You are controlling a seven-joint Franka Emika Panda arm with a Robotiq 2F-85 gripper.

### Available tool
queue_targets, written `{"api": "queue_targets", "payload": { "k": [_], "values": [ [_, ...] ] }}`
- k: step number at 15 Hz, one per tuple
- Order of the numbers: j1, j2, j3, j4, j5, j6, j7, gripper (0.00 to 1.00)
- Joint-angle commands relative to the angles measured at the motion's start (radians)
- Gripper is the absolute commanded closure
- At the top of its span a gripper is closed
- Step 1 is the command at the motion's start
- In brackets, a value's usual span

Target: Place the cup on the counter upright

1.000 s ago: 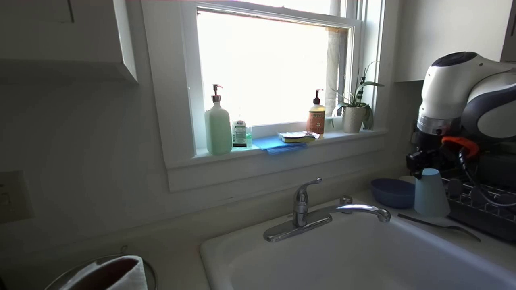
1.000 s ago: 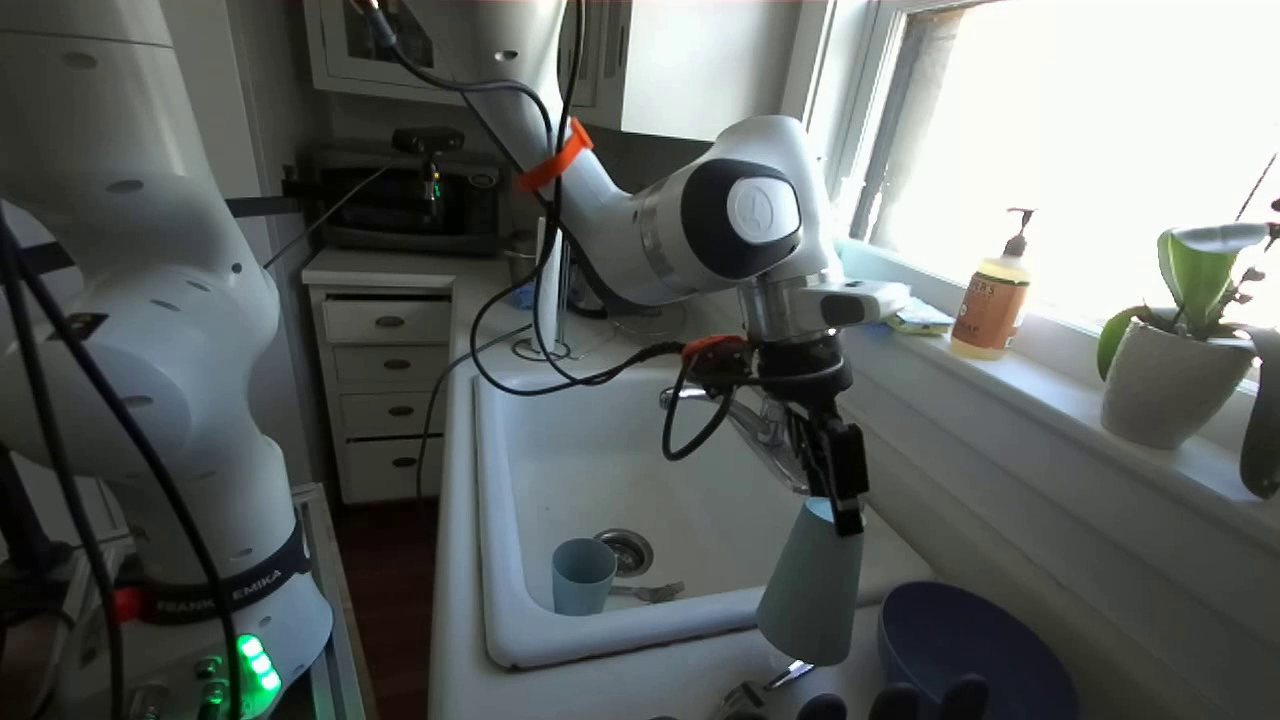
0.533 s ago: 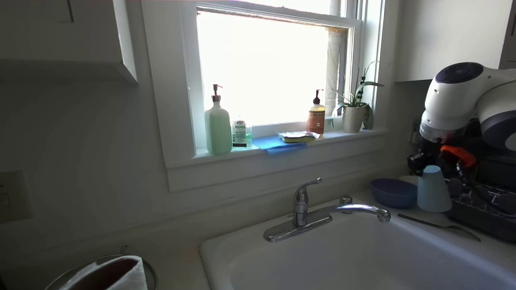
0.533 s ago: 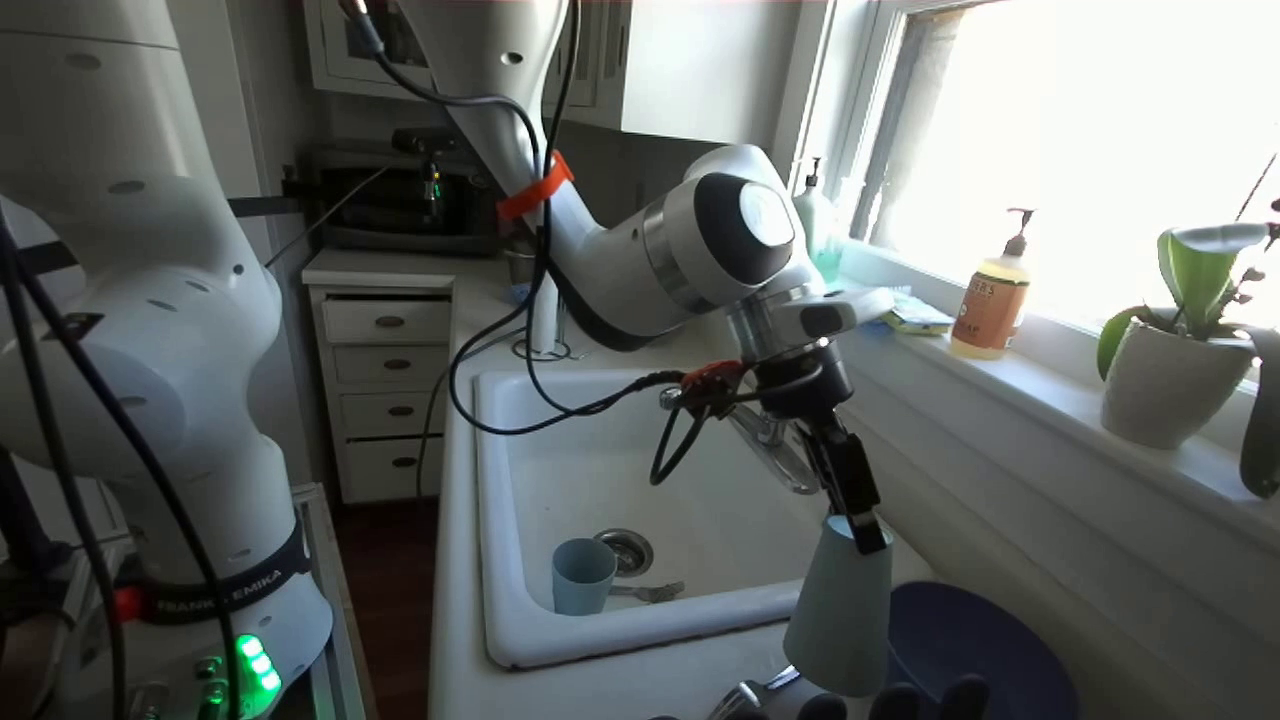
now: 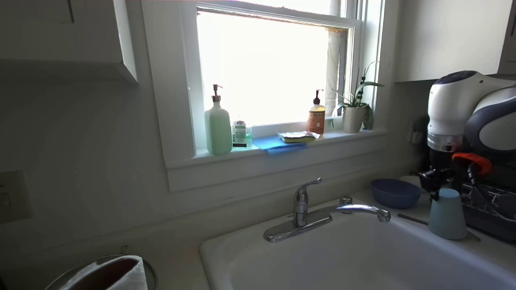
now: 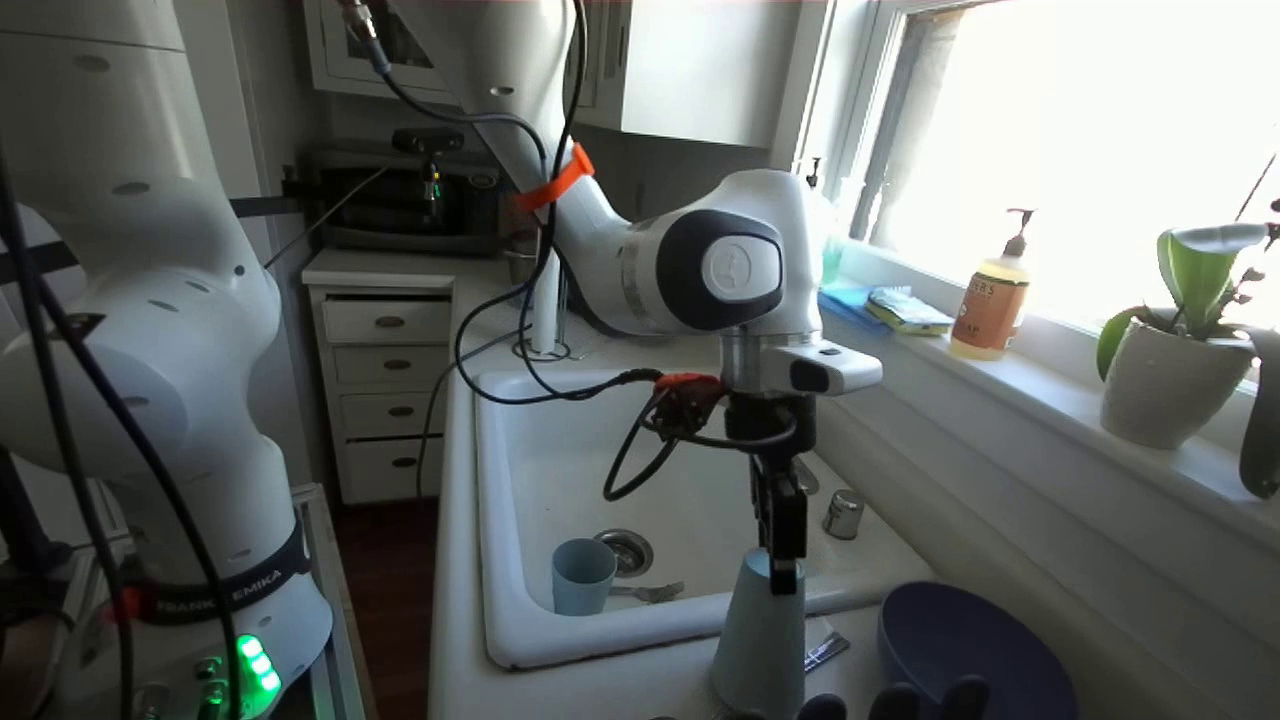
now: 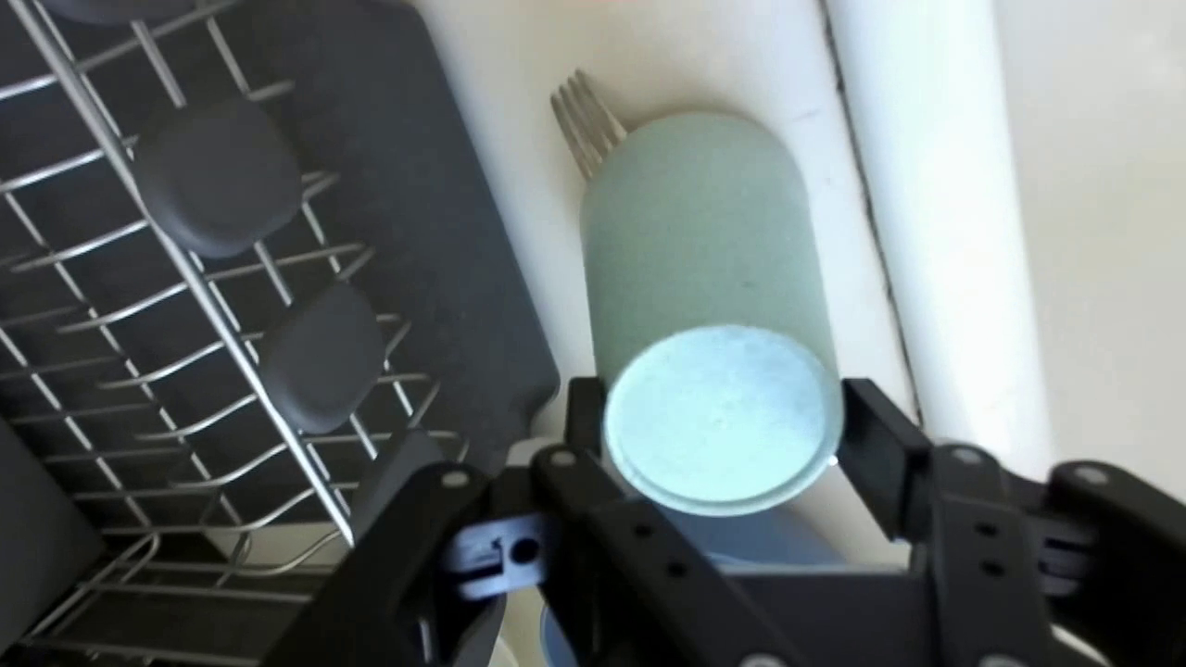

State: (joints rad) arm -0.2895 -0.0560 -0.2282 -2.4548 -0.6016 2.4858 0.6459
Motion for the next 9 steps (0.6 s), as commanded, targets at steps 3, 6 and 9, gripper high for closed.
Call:
{"api": "queue_targets", "payload": {
  "k": [3, 6, 9],
  "values": [
    [0.015, -0.005, -0.006, 0.109, 0.298, -0.268, -0.307, 0.6],
    [0.014, 0.011, -0.007, 0.173, 0.328, -0.396, -0.35, 0.6],
    [0.01, 0.051, -0.012, 0.239, 0.355, -0.539, -0.384, 0.6]
  ]
}}
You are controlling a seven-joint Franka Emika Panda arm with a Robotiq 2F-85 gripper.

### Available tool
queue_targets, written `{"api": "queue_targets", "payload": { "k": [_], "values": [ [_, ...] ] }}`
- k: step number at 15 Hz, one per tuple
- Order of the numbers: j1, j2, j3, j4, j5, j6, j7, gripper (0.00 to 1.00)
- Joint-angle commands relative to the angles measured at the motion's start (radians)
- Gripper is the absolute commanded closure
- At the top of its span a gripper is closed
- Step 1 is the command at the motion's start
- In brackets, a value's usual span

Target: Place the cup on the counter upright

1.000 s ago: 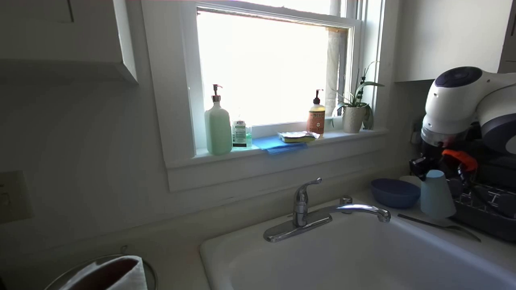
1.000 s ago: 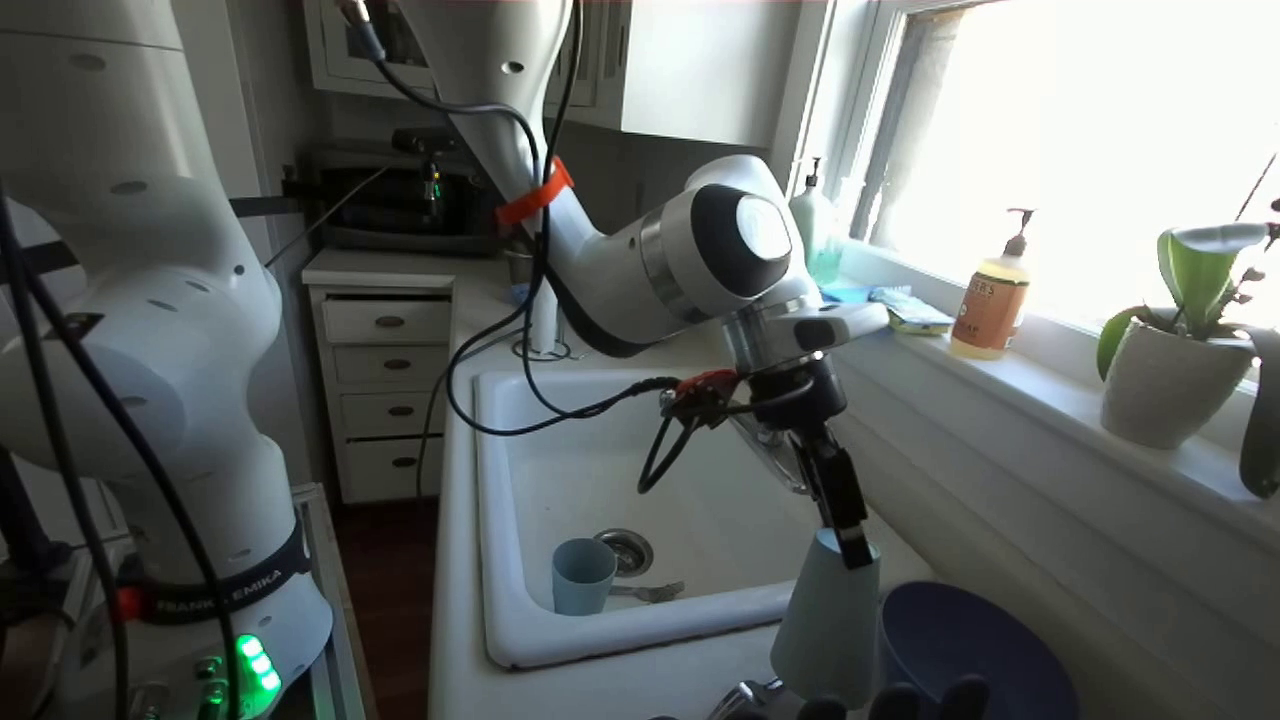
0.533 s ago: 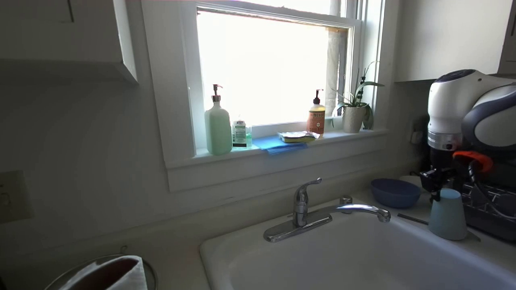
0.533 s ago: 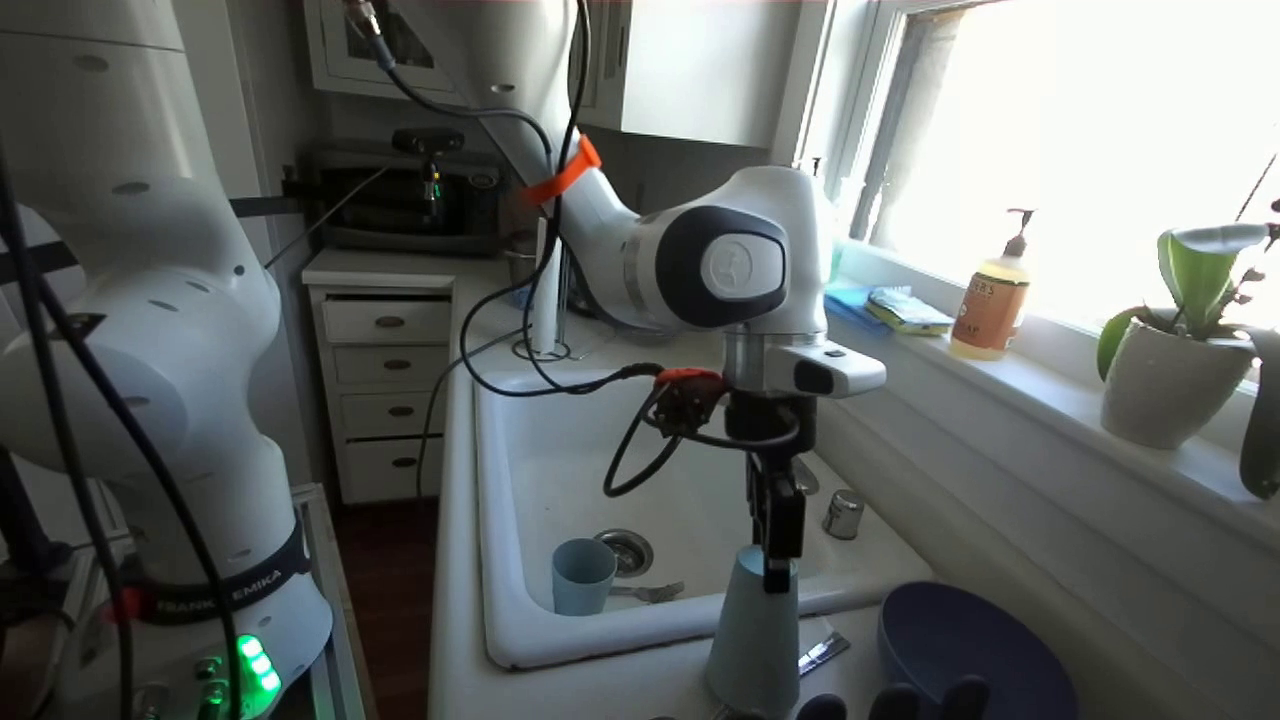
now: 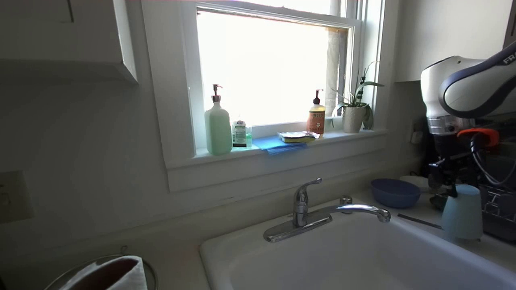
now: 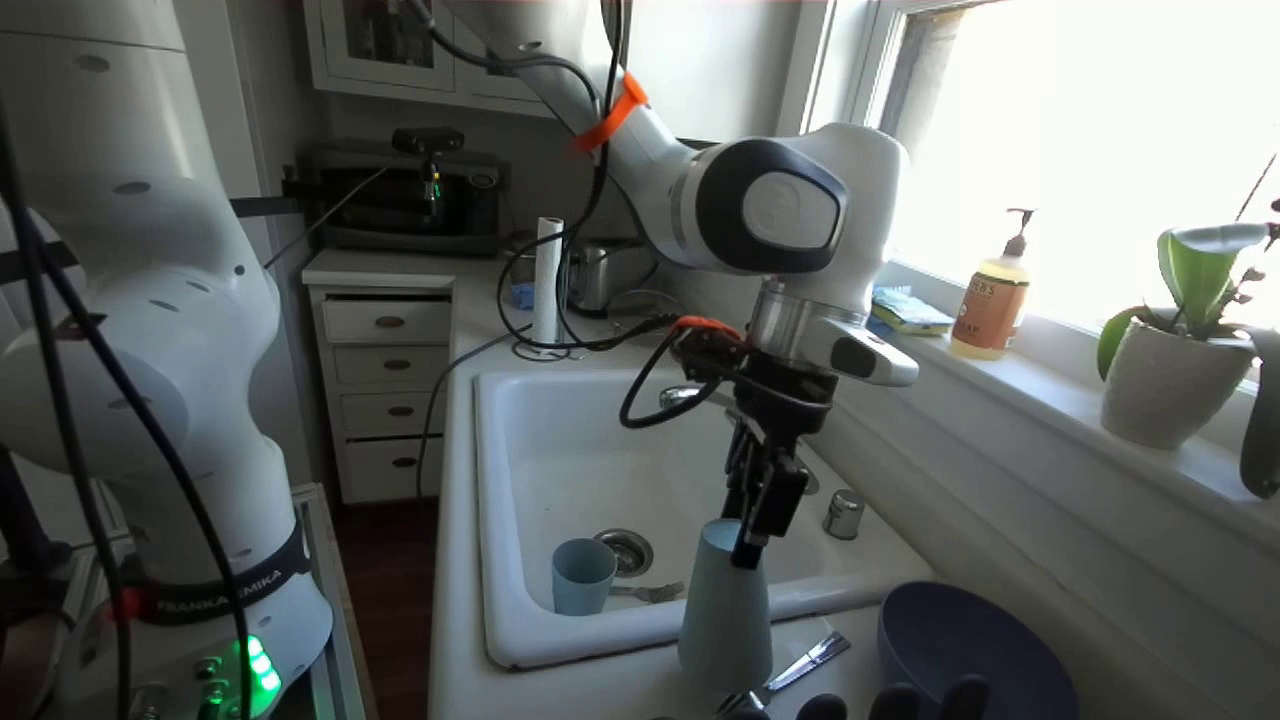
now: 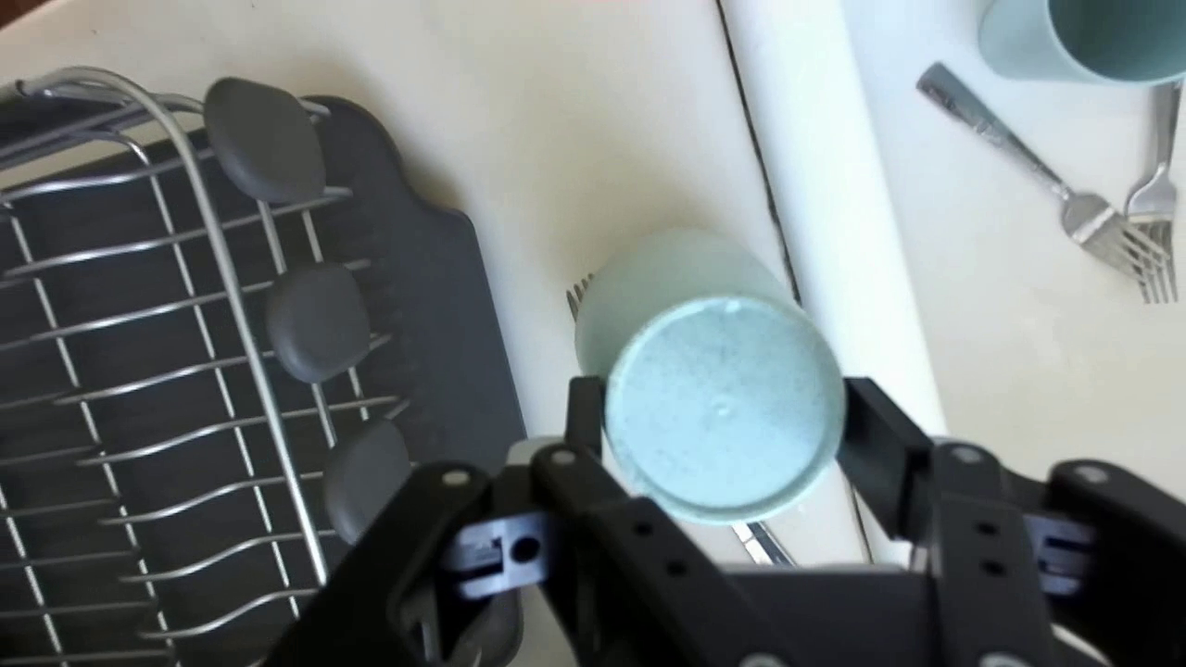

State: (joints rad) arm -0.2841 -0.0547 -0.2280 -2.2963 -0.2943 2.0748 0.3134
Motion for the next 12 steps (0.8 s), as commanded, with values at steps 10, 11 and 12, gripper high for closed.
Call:
{"api": "queue_targets", "payload": {
  "k": [10, 11, 12],
  "values": [
    [-0.005, 0.256, -0.046, 0.237, 0.063, -0.388, -0.09, 0.6],
    [-0.006, 0.279, -0.048, 0.255, 0.065, -0.401, -0.09, 0.6],
    [-0.006, 0.298, -0.05, 0.267, 0.066, -0.41, -0.085, 0.6]
  ]
}}
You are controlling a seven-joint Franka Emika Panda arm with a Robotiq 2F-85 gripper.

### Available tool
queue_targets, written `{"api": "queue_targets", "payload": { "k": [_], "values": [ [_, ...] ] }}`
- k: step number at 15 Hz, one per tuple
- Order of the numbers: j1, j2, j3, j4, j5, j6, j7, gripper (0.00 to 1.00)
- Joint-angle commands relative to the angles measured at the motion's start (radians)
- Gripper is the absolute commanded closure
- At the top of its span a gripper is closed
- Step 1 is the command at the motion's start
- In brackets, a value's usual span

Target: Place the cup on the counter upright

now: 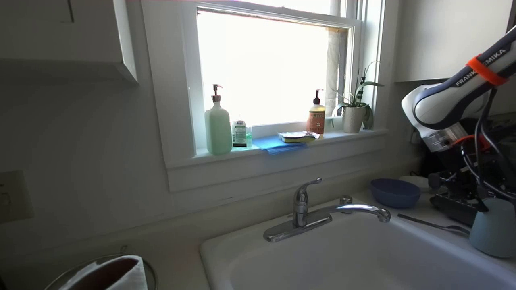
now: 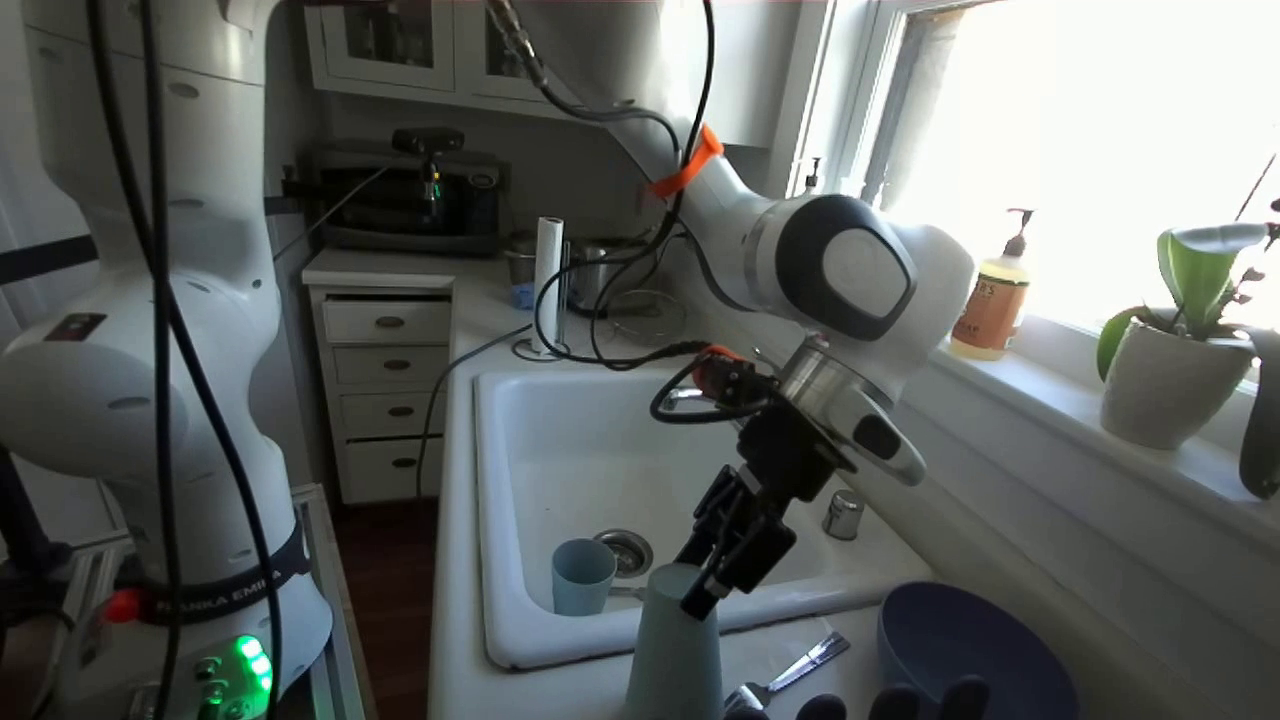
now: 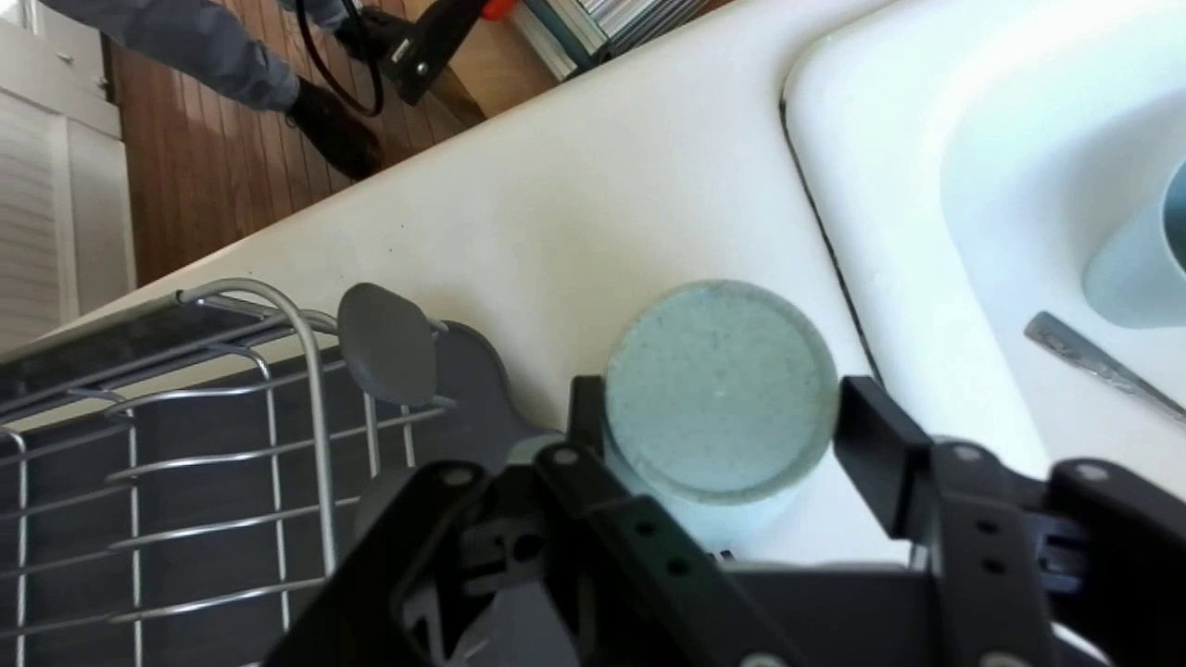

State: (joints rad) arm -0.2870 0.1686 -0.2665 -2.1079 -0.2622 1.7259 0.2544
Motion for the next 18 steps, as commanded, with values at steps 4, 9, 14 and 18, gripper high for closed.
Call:
{"api": "queue_targets", "payload": {
  "k": [4, 9, 14, 18],
  "values": [
    [-0.007, 0.147, -0.023, 0.145, 0.041, -0.065, 0.003, 0.6],
    [0.0, 0.127, -0.02, 0.167, 0.04, -0.045, -0.028, 0.02],
    [0.01, 0.114, -0.018, 0.161, 0.011, -0.033, -0.024, 0.0],
    [-0.013, 0.139, -0.02, 0.194, 0.057, -0.049, -0.064, 0.0]
  ]
}}
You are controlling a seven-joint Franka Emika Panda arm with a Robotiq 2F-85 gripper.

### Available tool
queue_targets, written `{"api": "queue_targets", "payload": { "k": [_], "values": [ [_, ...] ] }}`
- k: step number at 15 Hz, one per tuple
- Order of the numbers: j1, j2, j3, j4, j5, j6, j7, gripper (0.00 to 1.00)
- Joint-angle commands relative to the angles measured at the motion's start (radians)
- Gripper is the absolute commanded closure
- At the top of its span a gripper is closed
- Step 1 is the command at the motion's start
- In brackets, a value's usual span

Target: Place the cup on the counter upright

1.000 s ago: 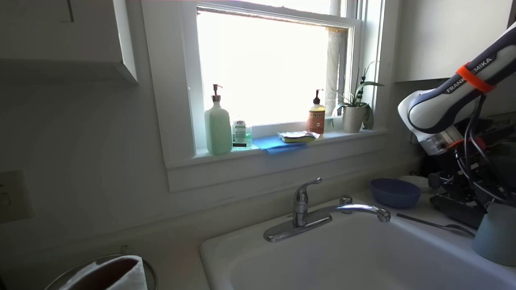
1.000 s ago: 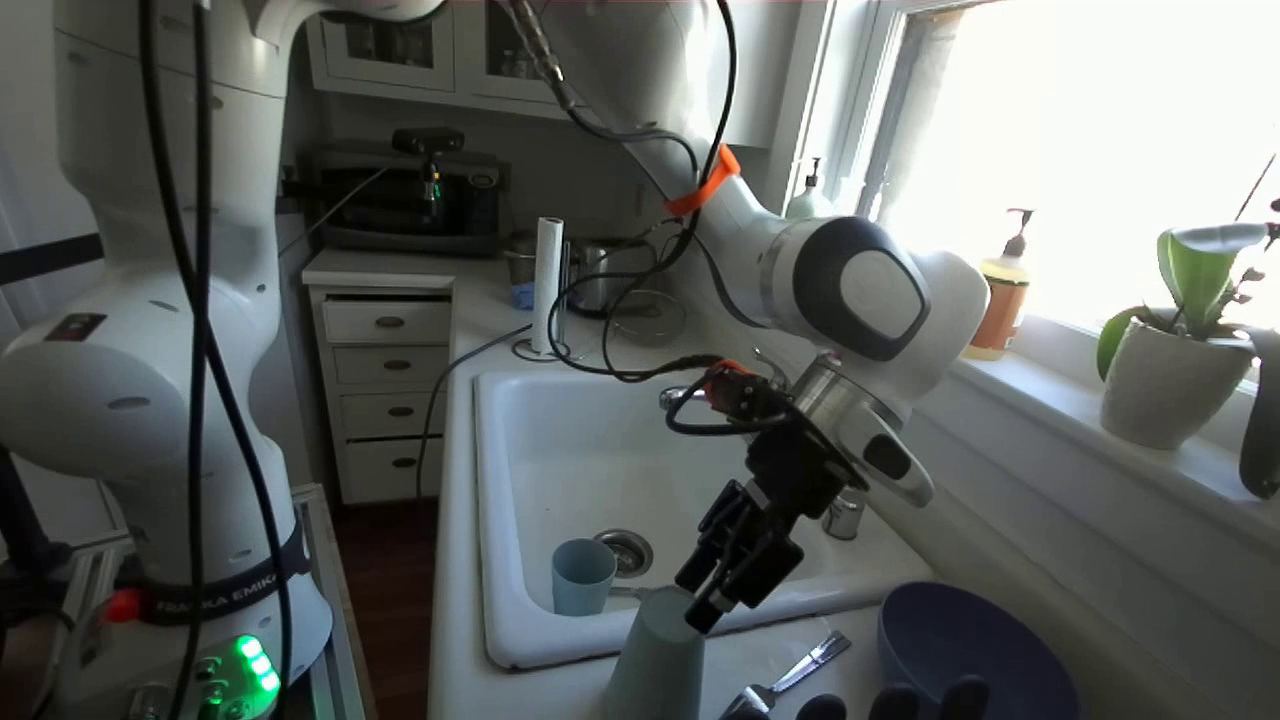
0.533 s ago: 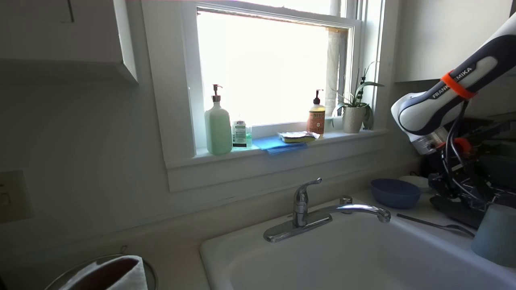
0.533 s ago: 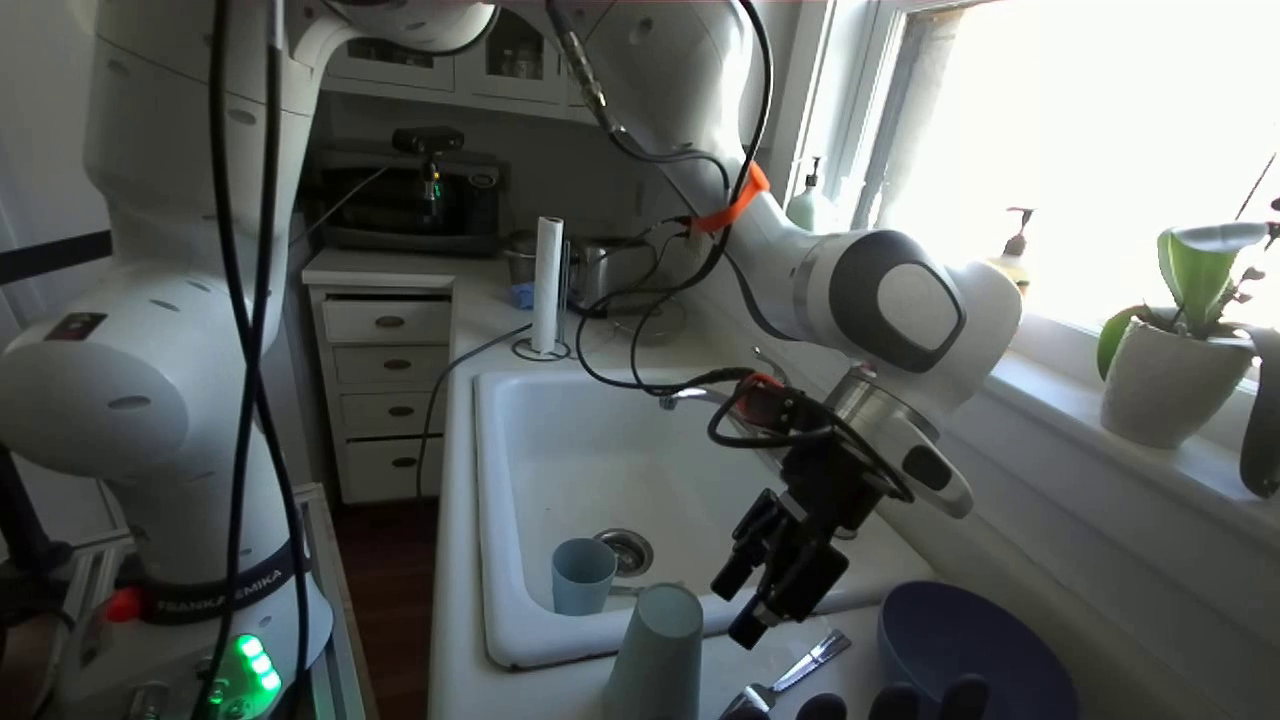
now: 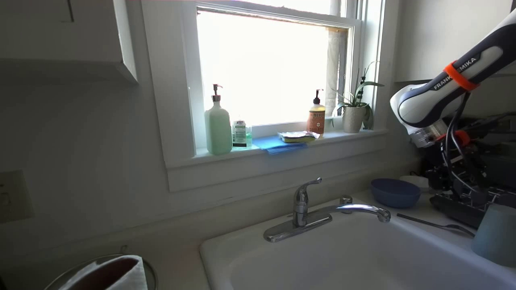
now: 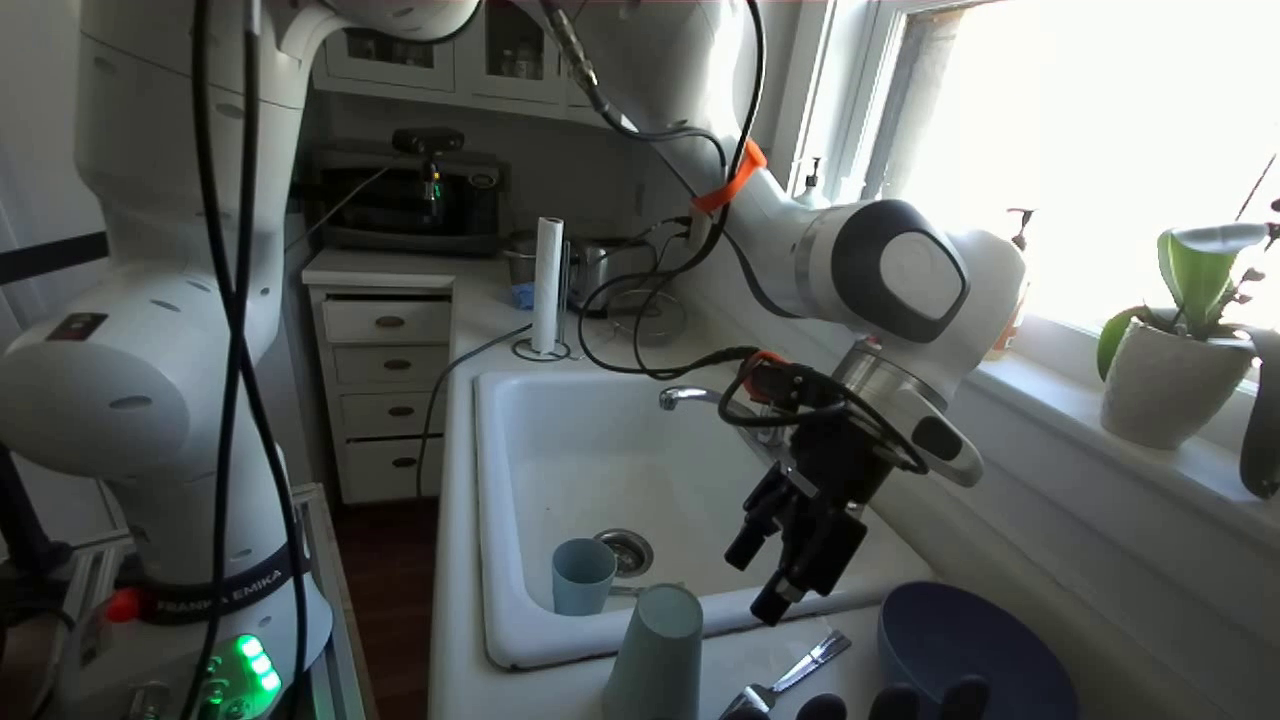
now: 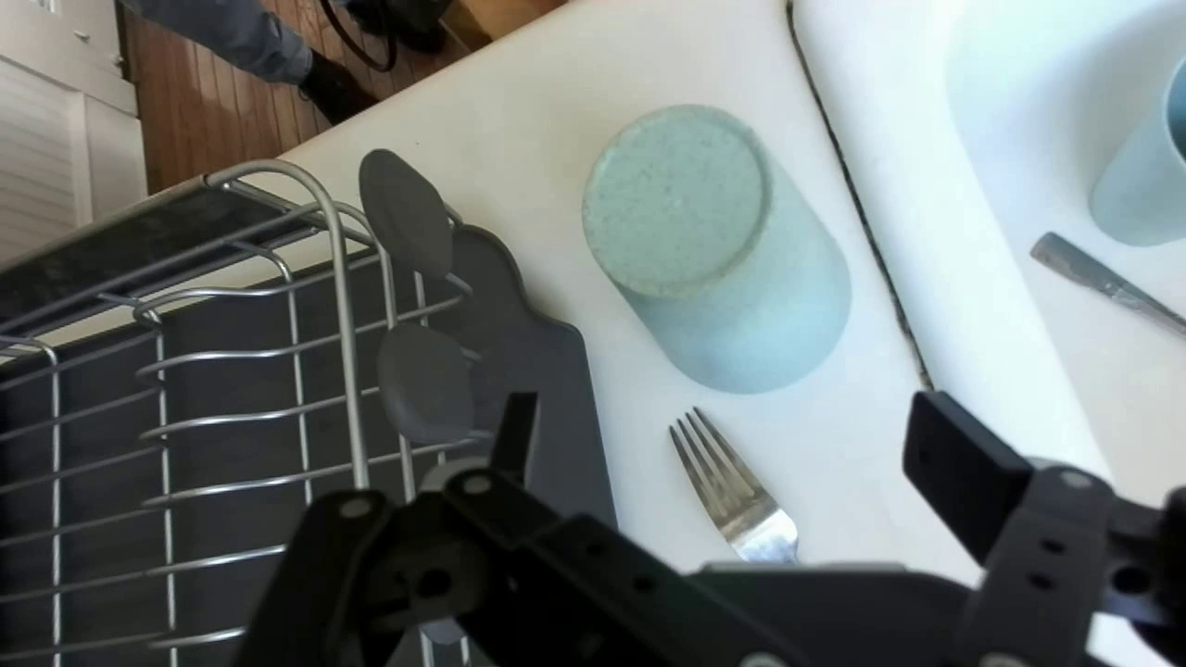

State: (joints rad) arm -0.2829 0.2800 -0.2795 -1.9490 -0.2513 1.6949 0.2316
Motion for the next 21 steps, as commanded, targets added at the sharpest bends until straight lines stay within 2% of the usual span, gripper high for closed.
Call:
{"api": "queue_targets", "payload": {
  "k": [1, 5, 10, 21],
  "values": [
    [-0.026, 0.045, -0.006, 0.045, 0.066, -0.02, -0.061, 0.0],
    [-0.048, 0.084, -0.001, 0.06, 0.139, -0.035, -0.133, 0.0],
    [-0.052, 0.135, 0.003, 0.074, 0.163, -0.105, -0.196, 0.0],
    [-0.058, 0.215, 0.001, 0.118, 0.081, -0.232, -0.294, 0.0]
  ]
}}
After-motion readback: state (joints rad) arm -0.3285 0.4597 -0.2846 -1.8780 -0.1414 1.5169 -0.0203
